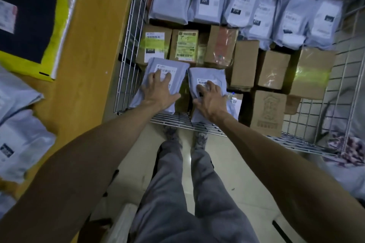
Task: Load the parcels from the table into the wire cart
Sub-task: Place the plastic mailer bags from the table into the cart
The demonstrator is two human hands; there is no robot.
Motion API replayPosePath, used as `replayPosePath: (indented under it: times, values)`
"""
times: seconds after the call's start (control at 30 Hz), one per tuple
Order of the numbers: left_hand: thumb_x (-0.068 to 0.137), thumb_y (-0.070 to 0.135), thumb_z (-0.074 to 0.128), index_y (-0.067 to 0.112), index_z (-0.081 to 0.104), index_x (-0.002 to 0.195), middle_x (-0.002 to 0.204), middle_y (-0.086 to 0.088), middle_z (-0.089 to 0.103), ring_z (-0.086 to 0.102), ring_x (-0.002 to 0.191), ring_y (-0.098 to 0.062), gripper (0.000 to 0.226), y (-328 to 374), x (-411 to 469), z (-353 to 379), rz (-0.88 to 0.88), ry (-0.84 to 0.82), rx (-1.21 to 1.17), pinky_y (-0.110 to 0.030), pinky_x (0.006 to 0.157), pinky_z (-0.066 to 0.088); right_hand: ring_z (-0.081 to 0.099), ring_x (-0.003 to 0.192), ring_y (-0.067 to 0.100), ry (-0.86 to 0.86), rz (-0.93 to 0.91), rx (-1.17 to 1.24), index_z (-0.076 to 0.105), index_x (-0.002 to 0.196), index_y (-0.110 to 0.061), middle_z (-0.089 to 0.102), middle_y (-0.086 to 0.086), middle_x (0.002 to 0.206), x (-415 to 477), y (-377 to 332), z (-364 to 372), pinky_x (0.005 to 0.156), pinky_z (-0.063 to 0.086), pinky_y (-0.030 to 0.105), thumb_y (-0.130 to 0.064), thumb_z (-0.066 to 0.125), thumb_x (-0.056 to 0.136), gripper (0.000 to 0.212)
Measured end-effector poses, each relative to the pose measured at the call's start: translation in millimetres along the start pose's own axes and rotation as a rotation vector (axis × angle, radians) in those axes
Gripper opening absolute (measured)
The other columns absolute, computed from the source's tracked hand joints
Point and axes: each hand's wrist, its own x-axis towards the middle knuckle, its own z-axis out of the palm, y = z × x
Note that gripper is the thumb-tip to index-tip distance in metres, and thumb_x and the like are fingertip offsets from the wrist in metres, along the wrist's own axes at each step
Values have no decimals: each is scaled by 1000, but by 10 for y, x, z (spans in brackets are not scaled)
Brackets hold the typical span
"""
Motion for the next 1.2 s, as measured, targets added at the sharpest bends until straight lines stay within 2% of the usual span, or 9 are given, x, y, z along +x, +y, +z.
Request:
replayPosePath:
  times: [0.27, 0.53, 0.7, 0.83, 1.03, 1.2]
  values:
    - [87, 58, 61, 28, 16, 156, 163, -7, 4, 2, 149, -30, 87, 28, -206, 280, 23, 20, -45, -63, 112, 22, 28, 135, 34, -17, -5, -37, 45, 134, -21, 30, 13, 148, -55, 35, 284, 102, 30, 61, -40, 52, 93, 45]
    - [87, 58, 61, 28, 16, 156, 163, -7, 4, 2, 148, -31, 88, 58, -226, 198, -5, -12, -54, -65, 112, 21, 24, 139, 32, -4, -15, 3, 45, 137, -22, 27, 13, 152, -49, 11, 147, 105, 27, 62, -39, 54, 93, 48]
    - [84, 60, 63, 27, 26, 154, 162, -7, 8, 4, 148, -30, 86, 57, -363, 252, -52, -42, -65, -64, 113, 20, 25, 140, 32, -9, -27, -34, 46, 138, -21, 27, 13, 153, -68, 33, 112, 106, 26, 62, -41, 54, 94, 49]
    - [83, 62, 62, 26, 27, 152, 162, -8, 9, 7, 147, -33, 86, -100, -393, 308, -88, 8, 24, -66, 111, 21, 25, 139, 33, 4, -23, -32, 47, 137, -20, 27, 13, 153, -108, 11, 102, 106, 25, 63, -40, 54, 94, 48]
    - [84, 62, 60, 23, 33, 149, 160, -9, 15, 11, 145, -34, 81, -140, -188, 280, -101, 38, 26, -68, 109, 22, 25, 139, 33, 17, -41, -38, 44, 139, -19, 28, 14, 152, -100, -71, 127, 106, 25, 63, -39, 53, 95, 50]
    - [86, 58, 61, 19, 25, 153, 161, -10, 11, 7, 147, -35, 85, -85, 0, 354, -126, 31, -84, -68, 111, 20, 25, 138, 34, 45, -42, -20, 45, 139, -17, 29, 14, 150, 7, -88, 186, 105, 27, 63, -39, 52, 95, 49]
